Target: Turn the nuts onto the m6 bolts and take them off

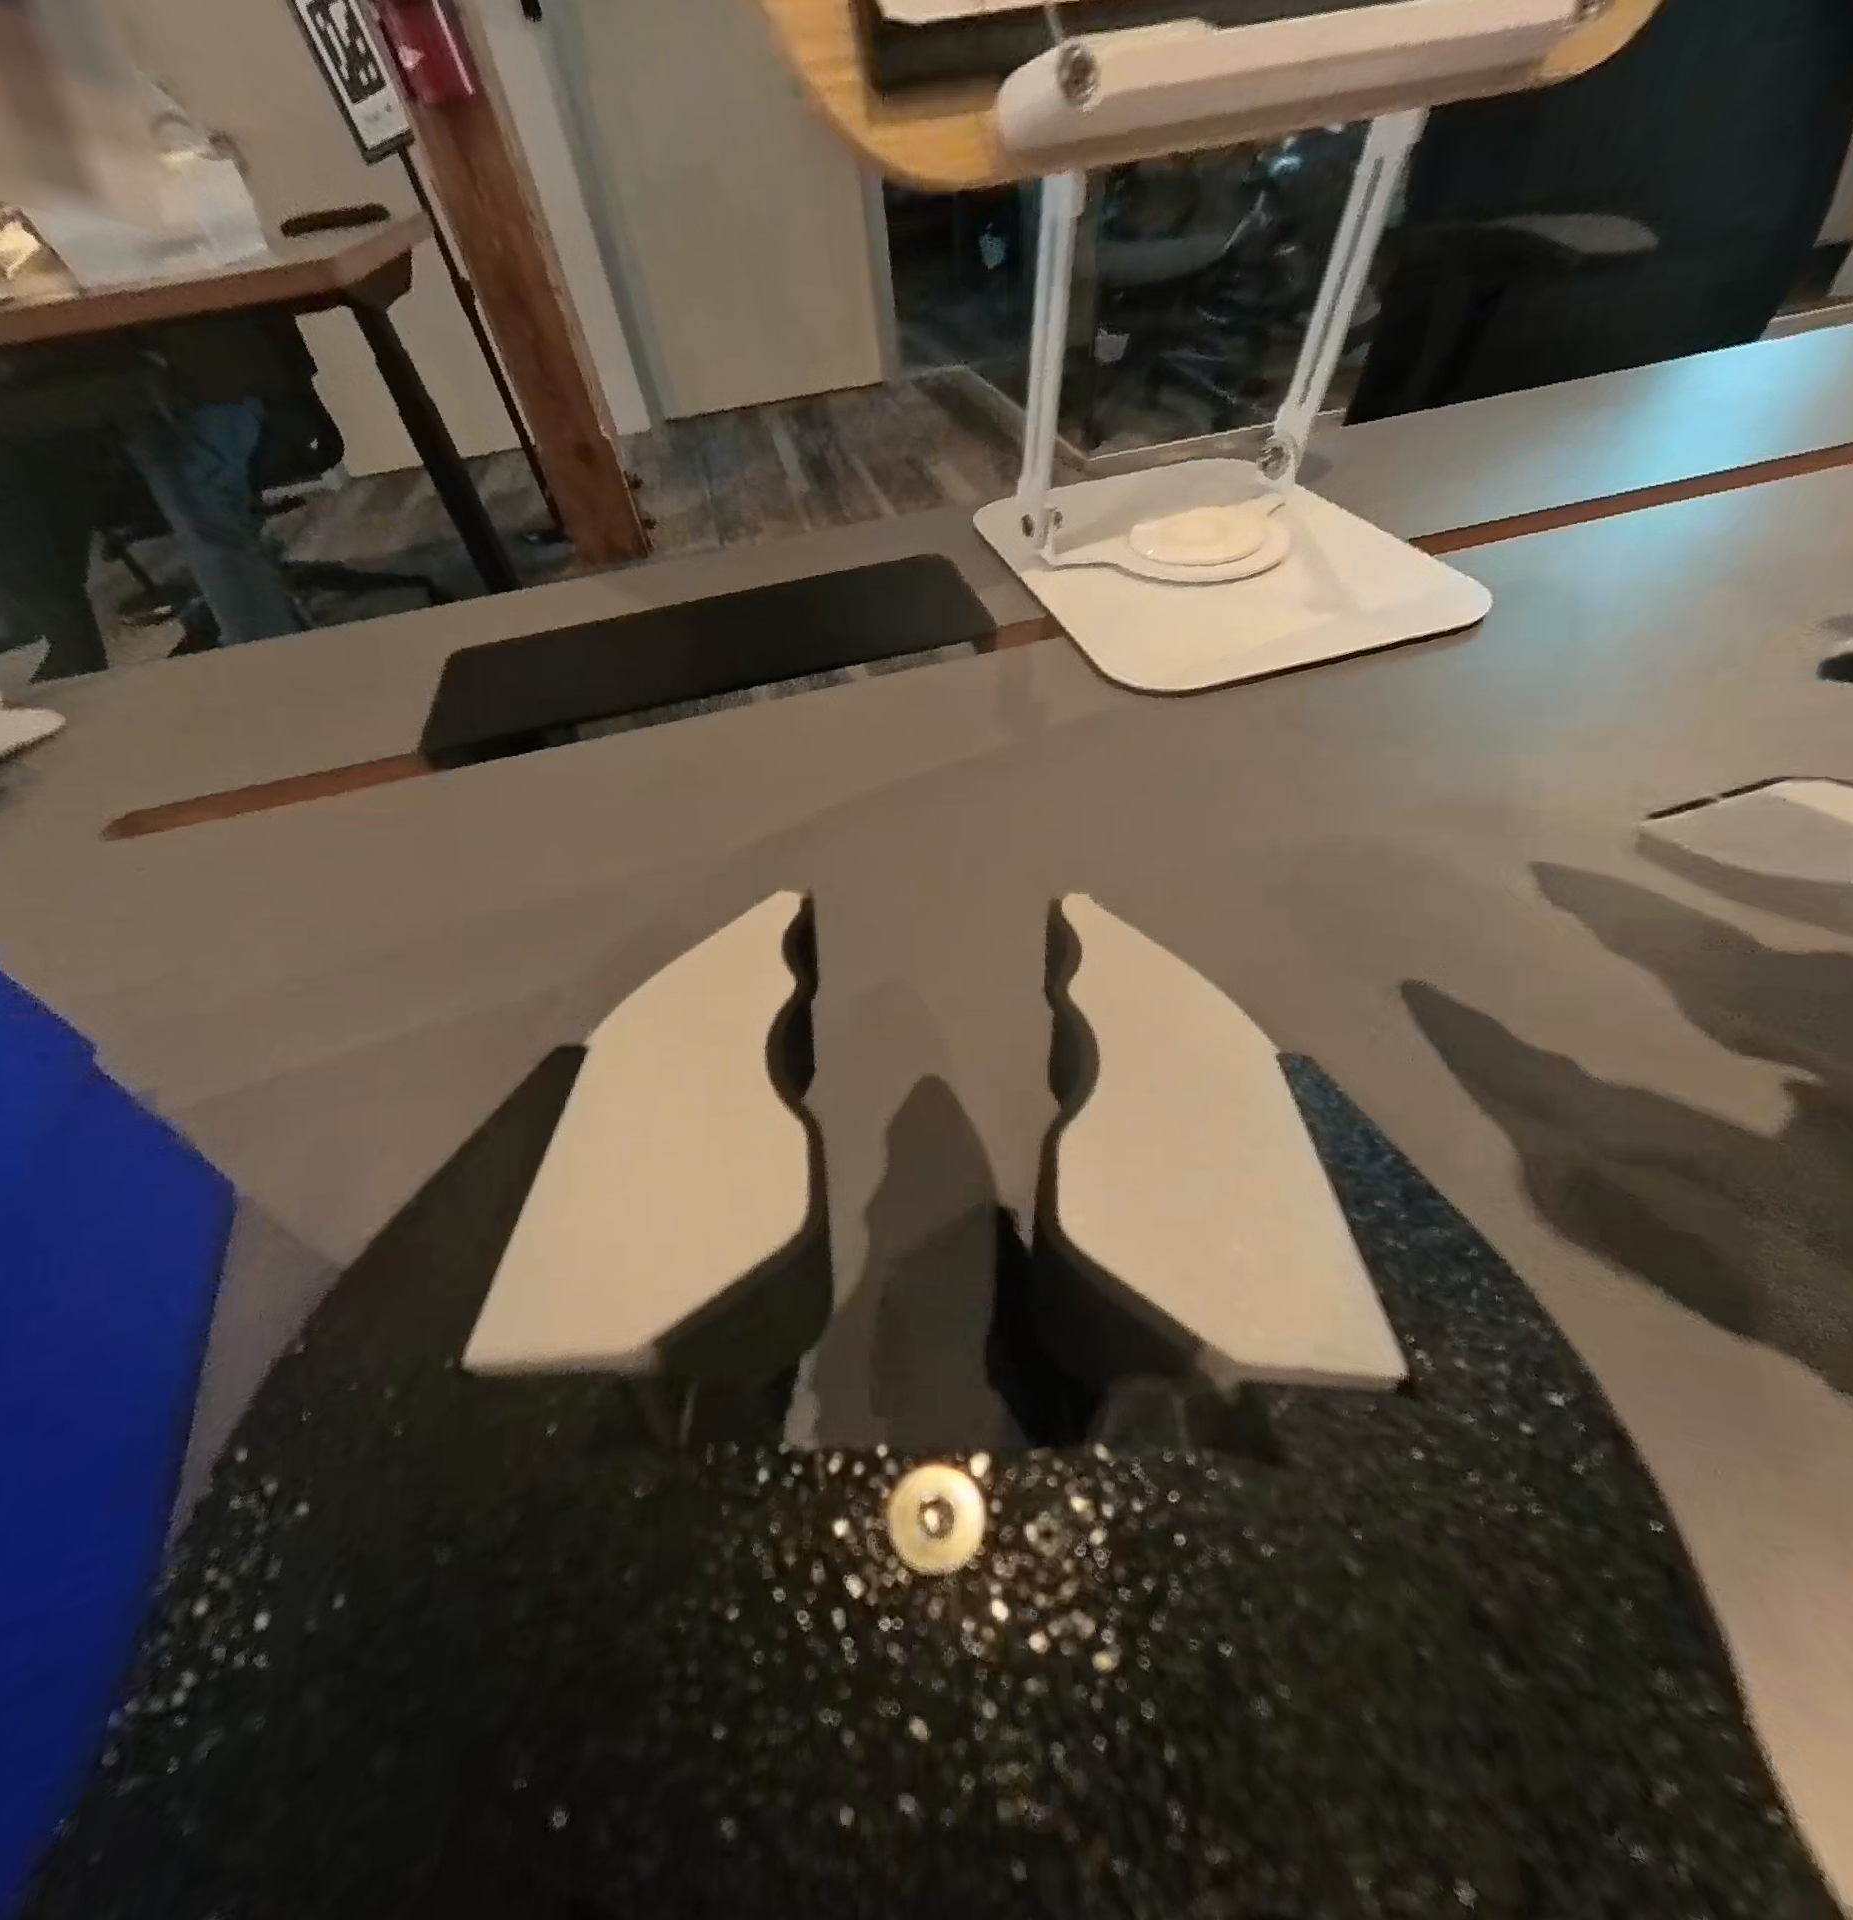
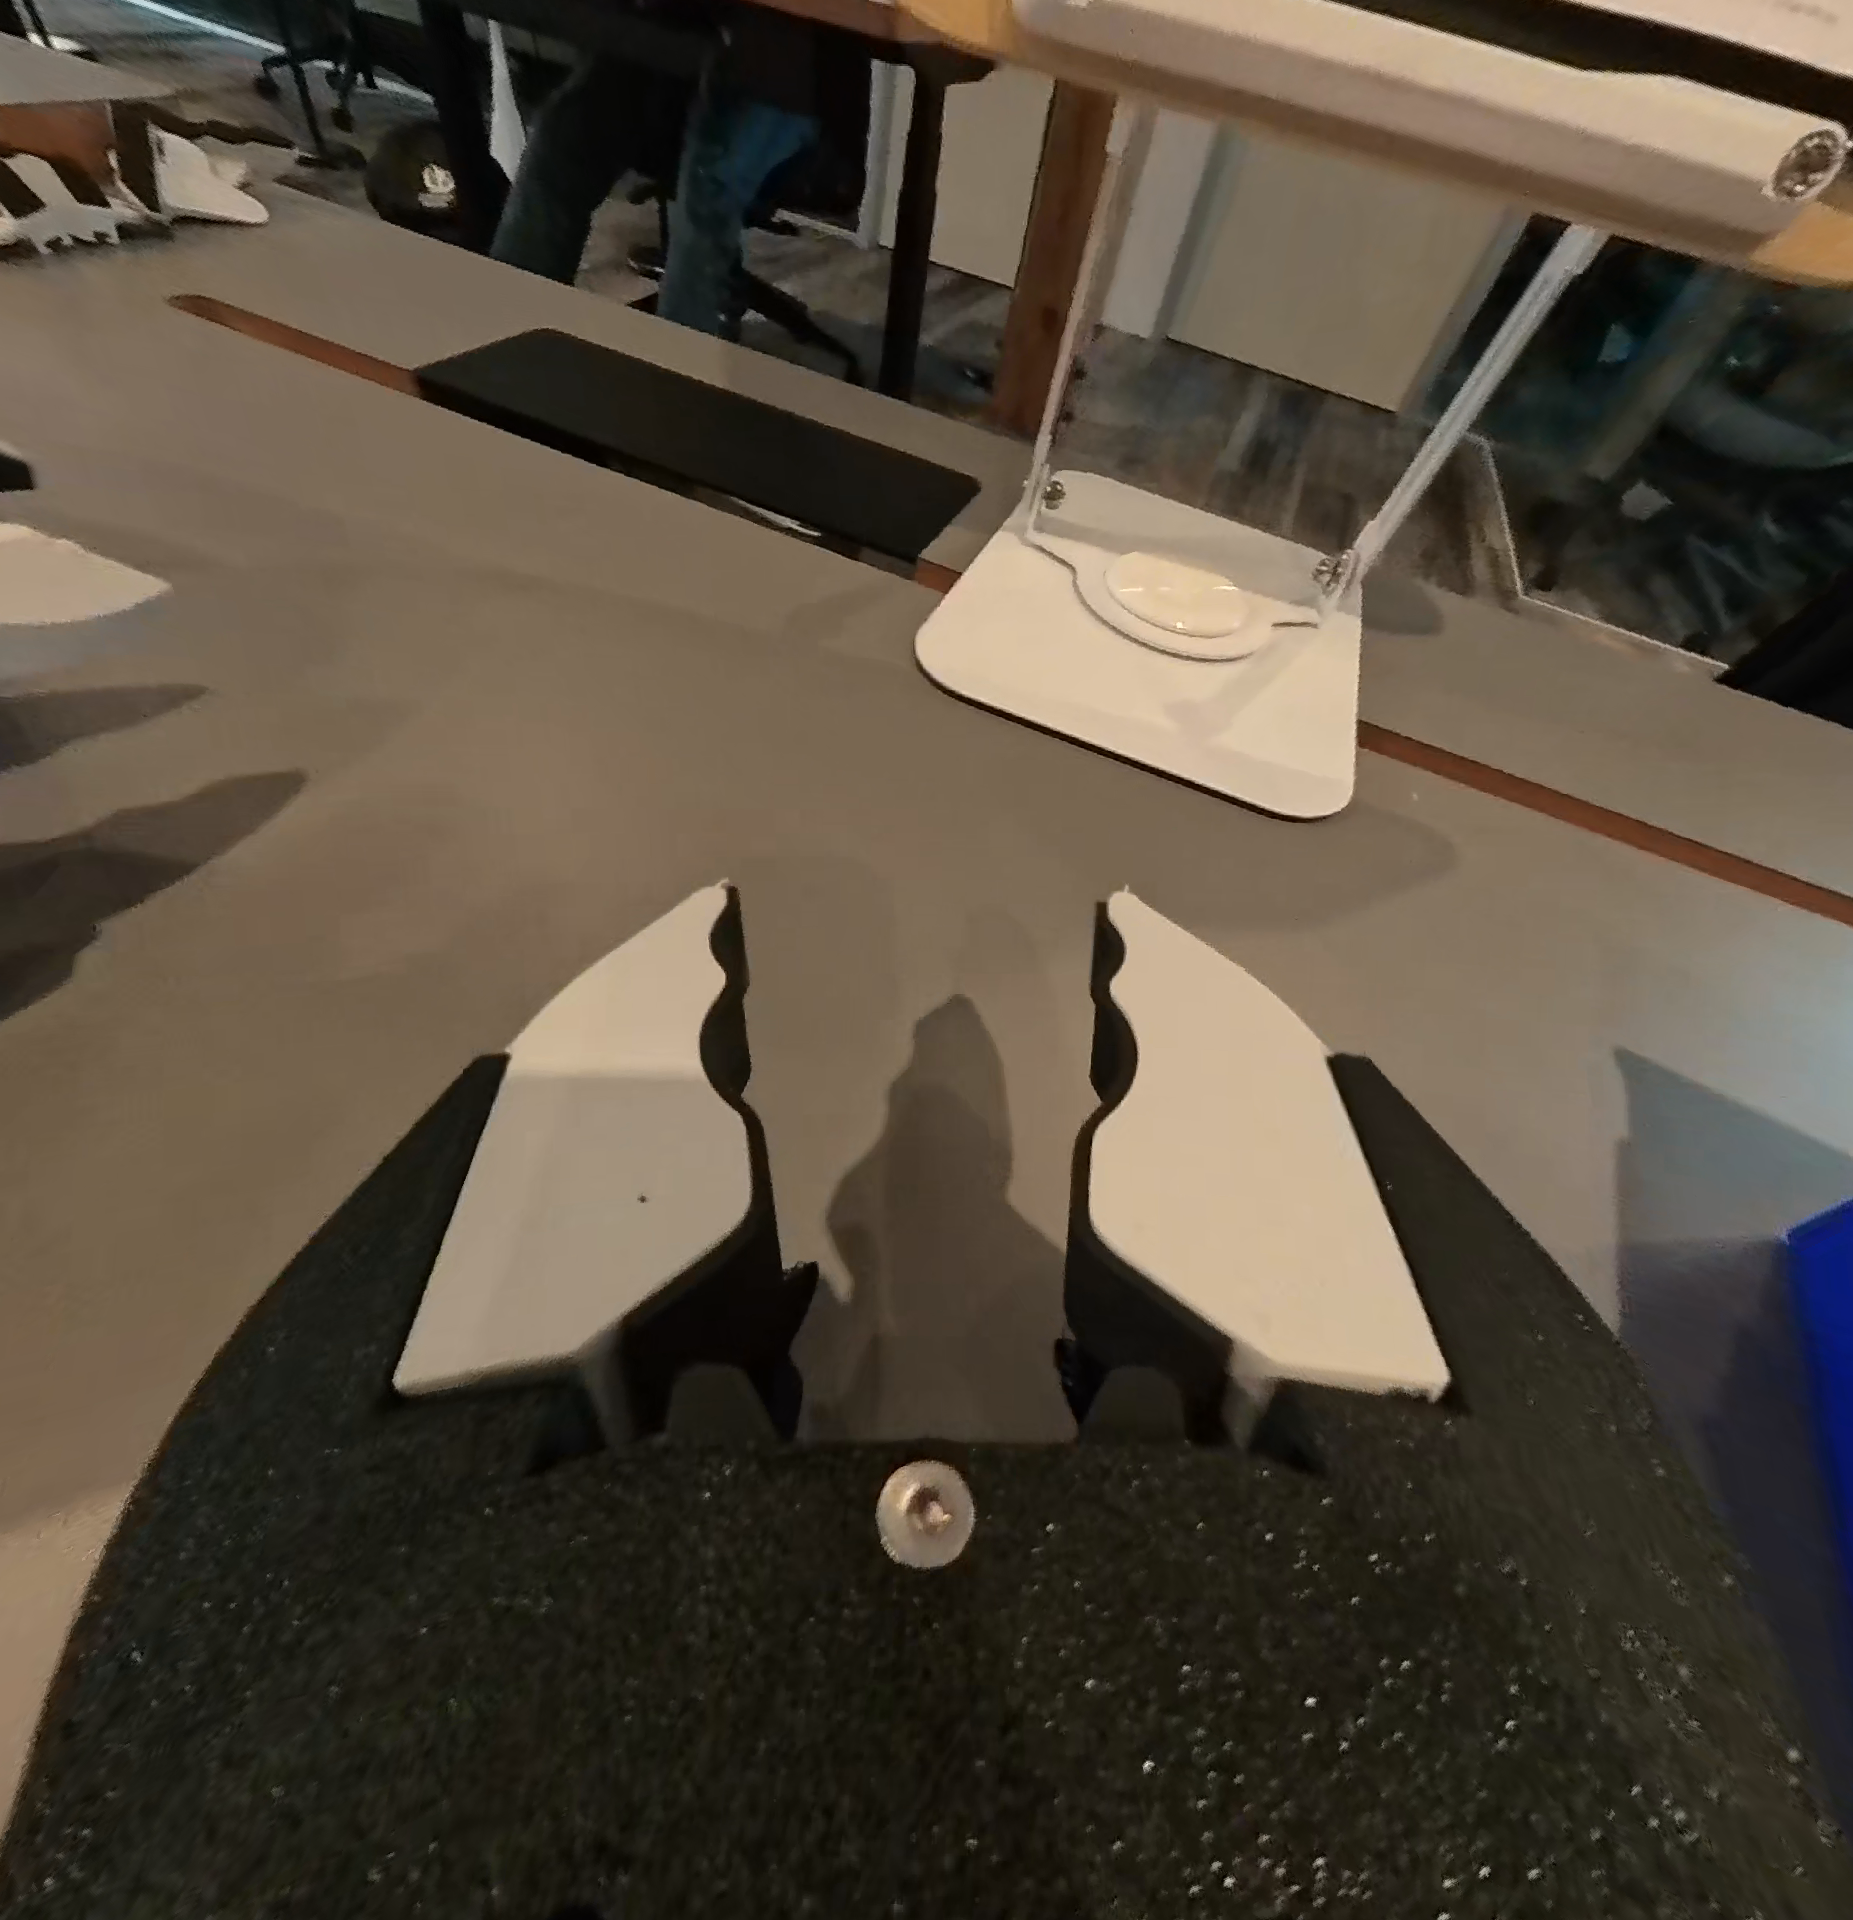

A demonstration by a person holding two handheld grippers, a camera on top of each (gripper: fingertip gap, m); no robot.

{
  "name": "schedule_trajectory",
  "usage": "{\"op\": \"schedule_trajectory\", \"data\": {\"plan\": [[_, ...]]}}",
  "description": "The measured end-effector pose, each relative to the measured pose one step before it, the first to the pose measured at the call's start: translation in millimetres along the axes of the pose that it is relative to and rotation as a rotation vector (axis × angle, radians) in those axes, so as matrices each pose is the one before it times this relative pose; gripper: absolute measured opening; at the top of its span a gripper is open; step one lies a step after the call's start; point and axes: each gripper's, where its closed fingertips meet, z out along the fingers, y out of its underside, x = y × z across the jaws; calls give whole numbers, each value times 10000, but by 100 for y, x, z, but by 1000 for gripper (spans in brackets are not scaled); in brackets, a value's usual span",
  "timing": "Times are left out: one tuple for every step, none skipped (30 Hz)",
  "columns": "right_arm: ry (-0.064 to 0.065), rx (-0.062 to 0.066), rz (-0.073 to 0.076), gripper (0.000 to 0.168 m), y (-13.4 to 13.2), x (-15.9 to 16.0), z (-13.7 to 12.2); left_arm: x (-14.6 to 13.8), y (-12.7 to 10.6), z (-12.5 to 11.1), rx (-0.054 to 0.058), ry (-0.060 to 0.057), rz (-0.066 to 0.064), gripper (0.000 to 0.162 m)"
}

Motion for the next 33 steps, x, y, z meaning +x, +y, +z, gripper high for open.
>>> {"op": "schedule_trajectory", "data": {"plan": [[81, -53, 93, 64, 112, 183, 39, -212, 191, 97, -52, -63, -163, 45], [66, -70, 138, 64, 179, 114, 99, -199, 141, 93, -33, -80, -139, 47], [55, -94, 121, 64, 242, 76, 119, -213, 92, 64, -4, -99, -102, 50], [53, -100, 110, 64, 253, 39, 141, -239, 48, 46, 17, -136, -65, 54], [92, -93, 131, 64, 223, 78, 140, -309, -10, 13, 30, -181, -46, 57], [135, -107, 73, 62, 151, 166, 76, -320, -68, -23, 52, -201, -37, 59], [209, -5, 53, 61, -10, 264, 20, -327, -95, -42, 79, -206, -27, 60], [229, 48, 25, 58, -50, 312, -17, -328, -83, -28, 65, -209, -30, 61], [238, 76, 40, 54, -91, 339, -30, -197, -42, -15, 34, -112, -13, 61], [117, 50, 37, 52, -66, 193, -25, -42, 3, -13, 2, -6, -2, 61], [-14, 18, 48, 51, -24, 32, -12, -68, 4, -1, 0, -28, -30, 61], [-6, 18, 52, 50, -20, 50, -21, -75, -9, -13, 14, -28, -22, 61], [18, 16, 55, 50, -22, 68, -14, -21, -23, -23, 17, 6, -1, 60], [-21, 15, 40, 50, -13, 17, -12, -6, -1, -21, 6, 8, 8, 60], [-19, 12, 29, 50, -24, 8, -11, 18, 20, -11, -15, 24, 19, 60], [5, 27, 26, 50, -24, 33, -26, 43, -11, -25, -13, 40, 15, 60], [-37, 46, 5, 50, -55, -44, -40, 55, -63, -83, 0, 49, 1, 60], [-68, 58, -18, 50, -76, -85, -55, 101, -194, -139, 44, 82, 16, 60], [-56, 70, -27, 50, -78, -93, -66, 118, -294, -216, 100, 95, 52, 59], [-61, 86, -37, 50, -103, -100, -78, 139, -286, -237, 93, 108, 91, 58], [-92, 98, -60, 49, -107, -155, -88, 143, -219, -258, 45, 113, 92, 56], [-119, 108, -77, 47, -118, -208, -102, 129, -202, -302, 32, 123, 63, 52], [-98, 95, -67, 45, -108, -171, -89, 112, -199, -359, 34, 134, 12, 50], [-64, 76, -47, 43, -91, -115, -71, 209, -222, -416, 21, 209, -56, 46], [-31, 74, -18, 40, -76, -54, -67, 351, -285, -491, 33, 307, -95, 43], [-50, 71, 23, 38, -75, -37, -69, 476, -327, -566, 24, 368, -128, 40], [-51, 81, 60, 36, -85, -4, -82, 566, -403, -621, 25, 402, -161, 39], [-29, 94, 85, 34, -107, 48, -84, 670, -503, -708, 44, 437, -122, 37], [-38, 95, 107, 33, -96, 48, -90, 728, -567, -782, 52, 441, 25, 33], [-64, 89, 118, 32, -92, 36, -85, 494, -606, -822, 32, 248, 143, 31], [-54, 80, 126, 31, -88, 52, -73, 51, -628, -849, -4, -33, 162, 31], [-51, 68, 128, 30, -69, 64, -61, -216, -696, -869, -31, -89, 188, 31], [-48, 47, 114, 30, -53, 48, -48, -541, -814, -929, 1, -116, 176, 32]]}}
